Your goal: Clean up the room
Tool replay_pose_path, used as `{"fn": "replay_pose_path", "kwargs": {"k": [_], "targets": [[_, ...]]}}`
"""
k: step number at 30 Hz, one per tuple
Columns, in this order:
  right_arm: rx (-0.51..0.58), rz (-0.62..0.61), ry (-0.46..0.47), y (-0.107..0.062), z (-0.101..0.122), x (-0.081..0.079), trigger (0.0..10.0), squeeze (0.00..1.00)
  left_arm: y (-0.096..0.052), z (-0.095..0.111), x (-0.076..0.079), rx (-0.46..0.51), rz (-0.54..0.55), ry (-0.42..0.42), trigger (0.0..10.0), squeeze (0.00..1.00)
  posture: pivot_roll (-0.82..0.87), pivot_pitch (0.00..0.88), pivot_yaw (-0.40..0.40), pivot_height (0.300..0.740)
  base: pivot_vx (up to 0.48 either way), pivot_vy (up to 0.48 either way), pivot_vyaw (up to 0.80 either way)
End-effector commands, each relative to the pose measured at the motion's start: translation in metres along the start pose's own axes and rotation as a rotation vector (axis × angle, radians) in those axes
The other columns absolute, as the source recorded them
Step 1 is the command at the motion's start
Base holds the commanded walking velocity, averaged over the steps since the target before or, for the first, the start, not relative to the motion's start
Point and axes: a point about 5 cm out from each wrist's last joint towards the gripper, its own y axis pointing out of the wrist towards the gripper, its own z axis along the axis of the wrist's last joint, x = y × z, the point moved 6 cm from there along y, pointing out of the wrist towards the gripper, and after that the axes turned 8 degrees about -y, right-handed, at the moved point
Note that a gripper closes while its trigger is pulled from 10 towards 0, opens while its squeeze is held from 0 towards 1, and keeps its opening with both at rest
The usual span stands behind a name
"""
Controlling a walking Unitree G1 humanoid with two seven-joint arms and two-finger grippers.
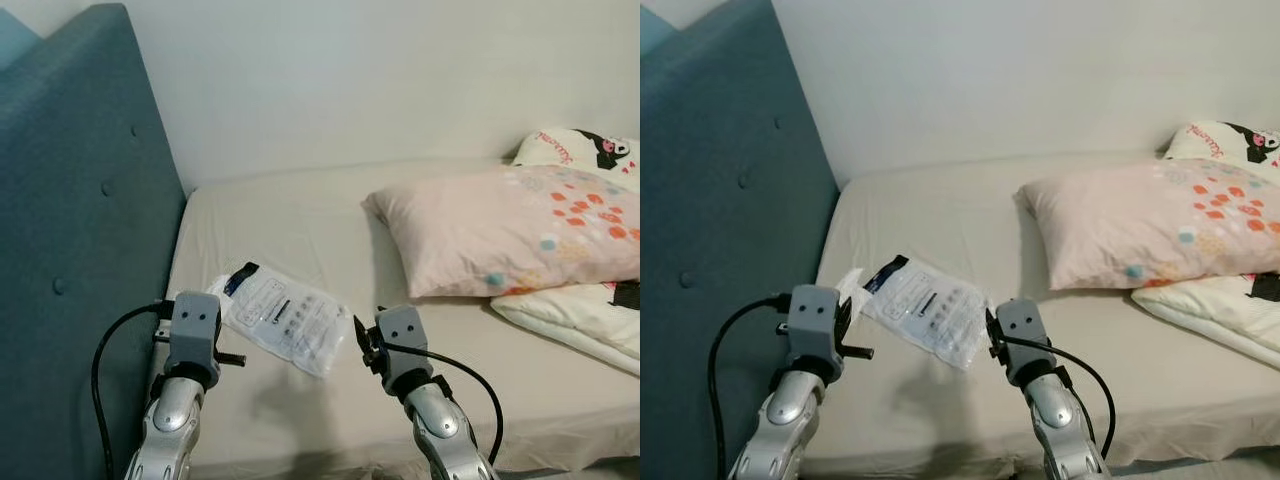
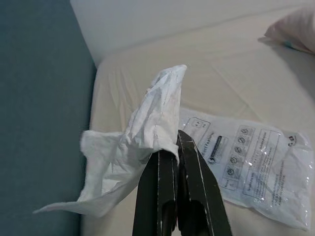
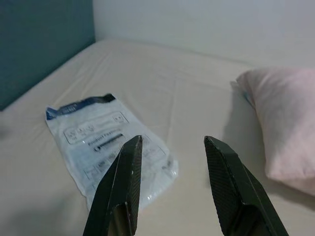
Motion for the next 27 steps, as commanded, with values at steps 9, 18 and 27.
{"fn": "replay_pose_path", "kwargs": {"k": [9,18,27], "targets": [[-0.002,0.007,0.021,-0.002,-0.001,-0.004,10.0,0.0,-0.003,0.002,-0.005,0.007,-0.002,0.009,10.0,0.0,-0.01,0.093,-0.018,0.701,0.0,0.0,0.0],[0.011,0.011,0.029,-0.002,0.002,-0.004,10.0,0.0,-0.004,0.0,-0.009,-0.008,0.018,-0.017,10.0,0.0,-0.01,0.091,-0.014,0.731,0.0,0.0,0.0],[-0.014,0.06,0.013,0.0,-0.002,-0.016,10.0,0.0,-0.004,-0.006,-0.019,-0.039,0.073,-0.109,10.0,0.0,0.0,0.091,-0.012,0.74,0.0,0.0,0.0]]}}
